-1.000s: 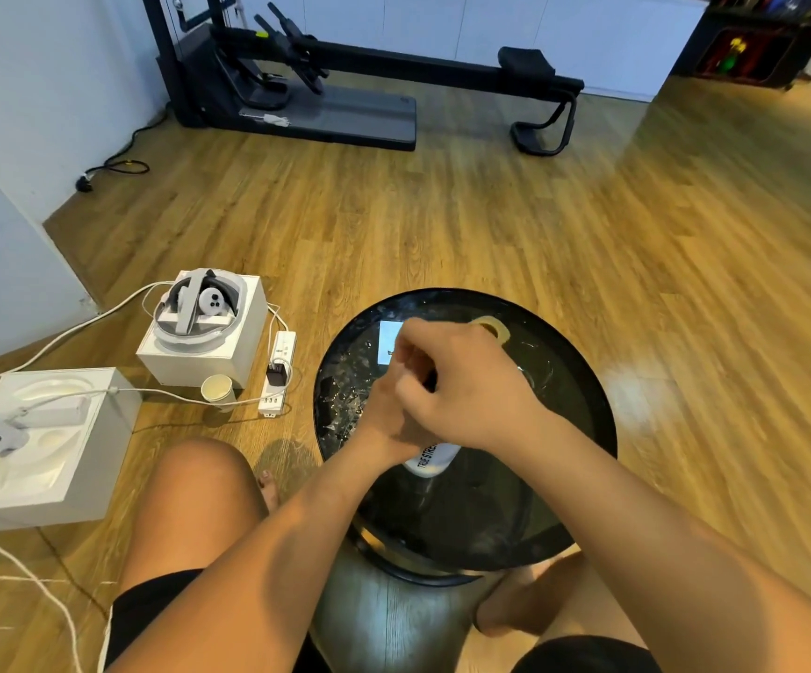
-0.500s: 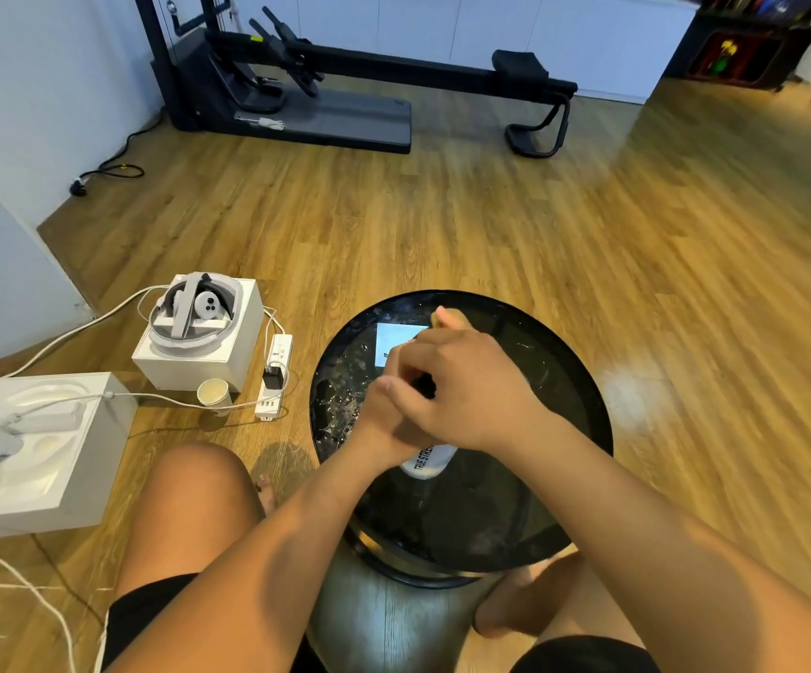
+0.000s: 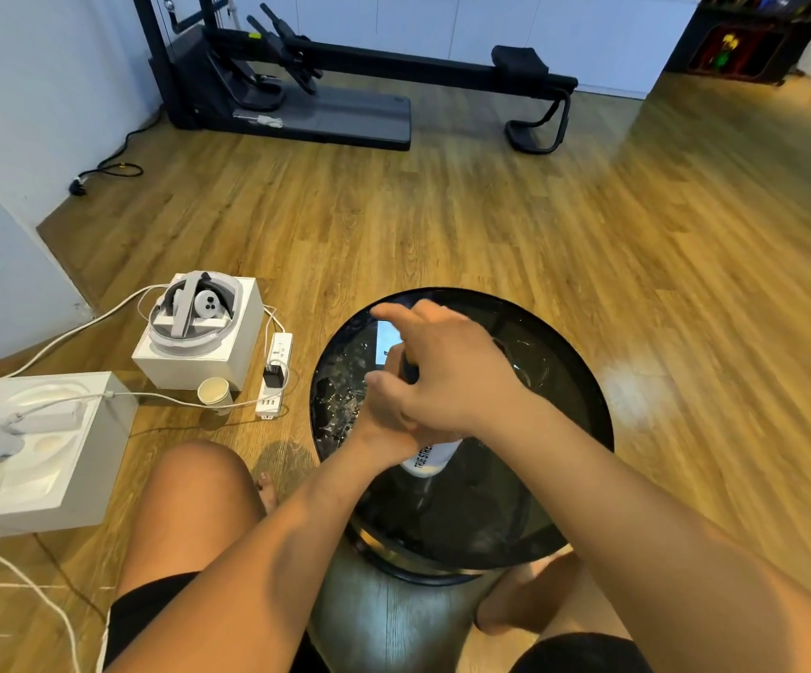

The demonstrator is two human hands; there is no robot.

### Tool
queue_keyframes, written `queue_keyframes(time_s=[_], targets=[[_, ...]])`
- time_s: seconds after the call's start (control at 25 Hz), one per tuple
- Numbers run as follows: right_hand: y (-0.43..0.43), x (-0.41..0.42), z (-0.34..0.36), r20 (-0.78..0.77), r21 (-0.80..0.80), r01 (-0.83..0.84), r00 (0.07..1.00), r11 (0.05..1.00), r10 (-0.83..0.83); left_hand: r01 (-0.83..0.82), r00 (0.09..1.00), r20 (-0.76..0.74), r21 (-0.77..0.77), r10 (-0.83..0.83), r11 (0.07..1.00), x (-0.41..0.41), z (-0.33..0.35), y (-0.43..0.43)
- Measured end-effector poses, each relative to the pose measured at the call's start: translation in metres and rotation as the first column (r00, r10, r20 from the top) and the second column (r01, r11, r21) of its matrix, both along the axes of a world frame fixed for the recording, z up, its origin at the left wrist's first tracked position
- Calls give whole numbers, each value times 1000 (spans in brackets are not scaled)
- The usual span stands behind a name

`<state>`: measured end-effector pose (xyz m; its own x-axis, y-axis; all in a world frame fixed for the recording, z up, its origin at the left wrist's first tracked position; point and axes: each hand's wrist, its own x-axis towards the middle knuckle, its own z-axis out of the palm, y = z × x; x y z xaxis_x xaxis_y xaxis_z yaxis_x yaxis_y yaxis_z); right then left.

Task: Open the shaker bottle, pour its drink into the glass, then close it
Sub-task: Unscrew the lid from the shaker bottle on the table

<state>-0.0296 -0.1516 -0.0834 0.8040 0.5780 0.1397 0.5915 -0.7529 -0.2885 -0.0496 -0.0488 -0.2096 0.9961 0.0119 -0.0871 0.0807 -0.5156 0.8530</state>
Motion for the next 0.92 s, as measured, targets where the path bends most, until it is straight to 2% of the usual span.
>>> queue_keyframes(time_s=[0.08,0.2,0.28,0.32,0.4,0.44,0.48,0.64,0.68,0.72,0.8,0.92], targets=[[6,-12,0,-19,22,-48,999,999,48,56,998,33,80,-58,995,1,-8,3],[-1,-18,-1,-22,72,-119,992,990,121,74,990,116,92,-84,993,6,3,-5],[-5,-9,2,20,100,-12,1000,995,10,61,992,109,-6,-60,998,5,15,-9],[-7,-2,2,48,33,80,996,996,-81,12,997,72,-48,-9,999,5,17,-9],[-8,6,-2,63,-206,218,976,954,-209,-55,998,4,-125,56,991,1,15,-7],[-10,7,-7,45,-268,215,977,939,-210,-61,998,9,-160,64,985,0,10,-5],[-12,8,-10,23,-266,179,983,947,-180,-58,998,28,-183,64,981,0,9,-4],[-13,11,-1,-71,-22,22,997,1000,-23,-38,999,-12,-273,37,961,4,13,-8],[-10,11,2,-76,16,-12,997,1000,13,-26,1000,-6,-264,25,964,4,11,-9],[-5,8,4,-74,35,-46,996,998,49,-17,1000,-18,-208,14,978,2,8,-8],[1,-3,4,-66,51,-118,990,992,121,-13,999,49,-80,17,997,-1,5,-6],[-5,-13,-1,-29,200,-133,989,971,142,-8,993,118,-109,21,994,2,9,-8]])
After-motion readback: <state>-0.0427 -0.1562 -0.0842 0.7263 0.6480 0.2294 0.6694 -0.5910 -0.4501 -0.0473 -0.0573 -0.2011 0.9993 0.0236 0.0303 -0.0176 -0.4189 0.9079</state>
